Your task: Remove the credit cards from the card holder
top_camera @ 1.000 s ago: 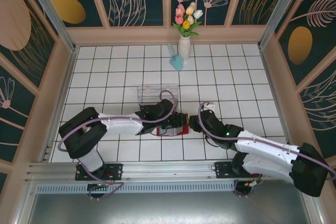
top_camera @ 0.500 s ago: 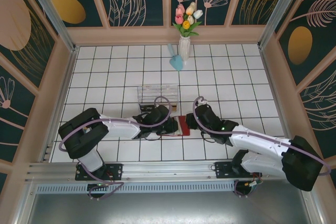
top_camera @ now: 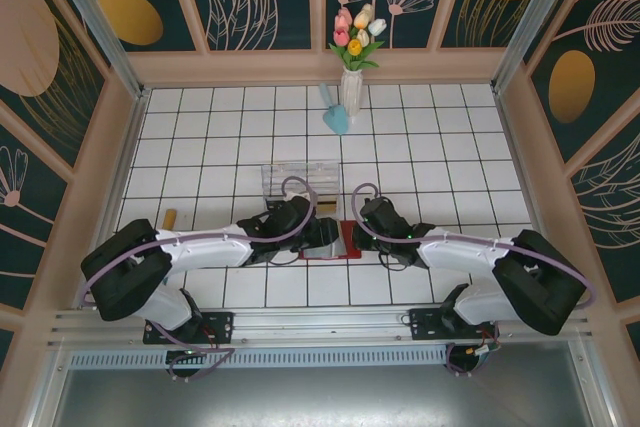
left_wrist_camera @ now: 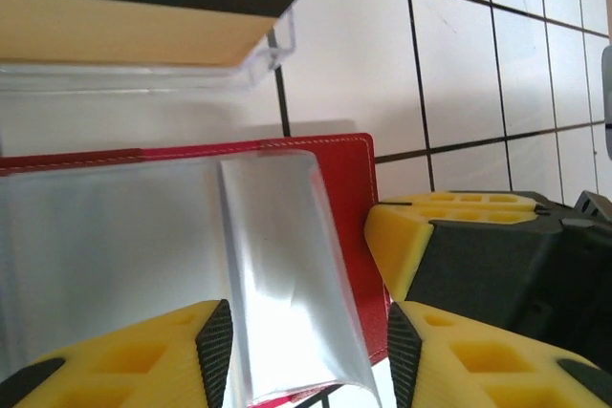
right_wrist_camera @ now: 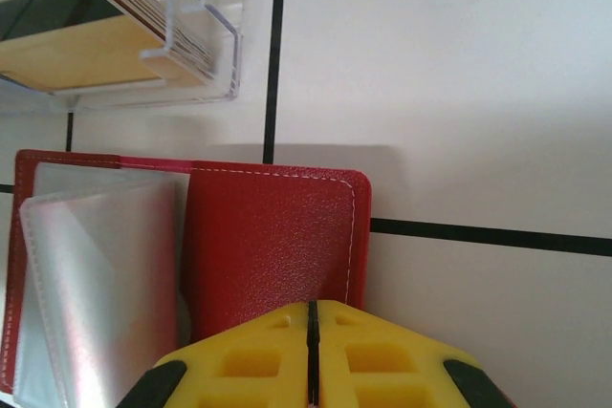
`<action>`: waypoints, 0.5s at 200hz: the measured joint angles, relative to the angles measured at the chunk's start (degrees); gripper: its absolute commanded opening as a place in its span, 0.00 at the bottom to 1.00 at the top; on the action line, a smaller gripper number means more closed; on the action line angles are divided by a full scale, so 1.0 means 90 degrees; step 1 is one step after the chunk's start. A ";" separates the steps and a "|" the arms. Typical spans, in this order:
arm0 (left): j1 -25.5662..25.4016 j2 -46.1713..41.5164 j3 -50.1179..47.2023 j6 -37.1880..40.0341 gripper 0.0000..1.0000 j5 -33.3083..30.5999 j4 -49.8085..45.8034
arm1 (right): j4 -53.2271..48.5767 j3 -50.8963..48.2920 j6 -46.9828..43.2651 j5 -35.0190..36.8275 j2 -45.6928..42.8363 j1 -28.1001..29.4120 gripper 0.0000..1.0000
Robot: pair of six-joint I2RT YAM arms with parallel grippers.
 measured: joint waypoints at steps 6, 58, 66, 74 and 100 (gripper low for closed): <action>0.0036 -0.0007 -0.0017 -0.0005 0.51 -0.0039 -0.0051 | 0.0007 0.0000 0.0000 0.0000 0.0012 0.0000 0.10; 0.0323 0.0041 -0.0335 -0.0097 0.52 -0.0240 -0.0493 | 0.0058 0.0000 -0.0002 0.0002 0.0109 0.0000 0.09; 0.0325 0.0053 -0.0335 -0.0114 0.52 -0.0262 -0.0515 | 0.0061 0.0000 -0.0002 0.0002 0.0112 0.0000 0.09; 0.0325 0.0070 -0.0335 -0.0119 0.52 -0.0272 -0.0522 | 0.0066 0.0000 -0.0002 0.0002 0.0114 0.0000 0.09; 0.0325 0.0189 -0.0335 -0.0121 0.51 -0.0245 -0.0486 | 0.0083 0.0000 -0.0005 0.0002 0.0117 0.0000 0.09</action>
